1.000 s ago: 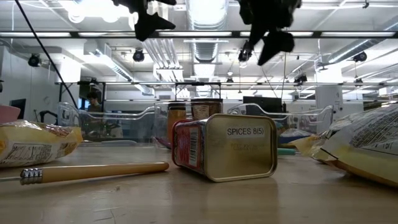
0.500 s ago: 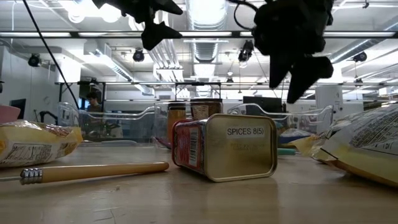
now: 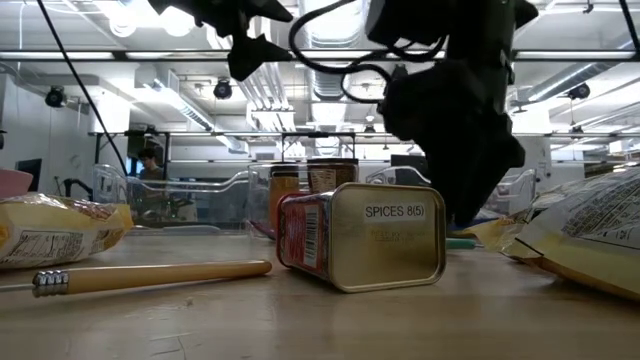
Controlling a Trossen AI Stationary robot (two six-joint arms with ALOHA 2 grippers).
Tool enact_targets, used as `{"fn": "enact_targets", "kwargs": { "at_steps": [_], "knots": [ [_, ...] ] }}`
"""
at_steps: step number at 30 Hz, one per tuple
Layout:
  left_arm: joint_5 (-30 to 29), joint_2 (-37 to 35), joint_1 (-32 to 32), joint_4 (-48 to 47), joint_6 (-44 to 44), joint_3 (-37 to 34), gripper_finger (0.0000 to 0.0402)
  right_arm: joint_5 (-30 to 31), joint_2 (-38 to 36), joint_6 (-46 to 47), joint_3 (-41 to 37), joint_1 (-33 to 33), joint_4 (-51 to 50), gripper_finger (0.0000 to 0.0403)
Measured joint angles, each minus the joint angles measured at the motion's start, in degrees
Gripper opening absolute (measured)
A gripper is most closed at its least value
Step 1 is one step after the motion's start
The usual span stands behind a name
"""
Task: Pick & Place Food Item
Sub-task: Put the light blue spoon into the left transparent bin
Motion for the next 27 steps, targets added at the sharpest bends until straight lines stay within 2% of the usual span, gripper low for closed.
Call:
{"fn": "enact_targets", "kwargs": {
  "at_steps": [9, 27],
  "knots": [
    [2.62, -0.15, -0.04, -0.35, -0.12, 0.00, 0.0281, 0.24, 4.33, -0.54, 1.63, -0.11, 0.32, 0.0199],
    [4.12, -0.22, -0.04, -0.59, 1.42, 0.04, 0.0280, 2.09, 4.24, 4.58, -0.82, -0.03, 1.92, 0.0199]
  ]
}}
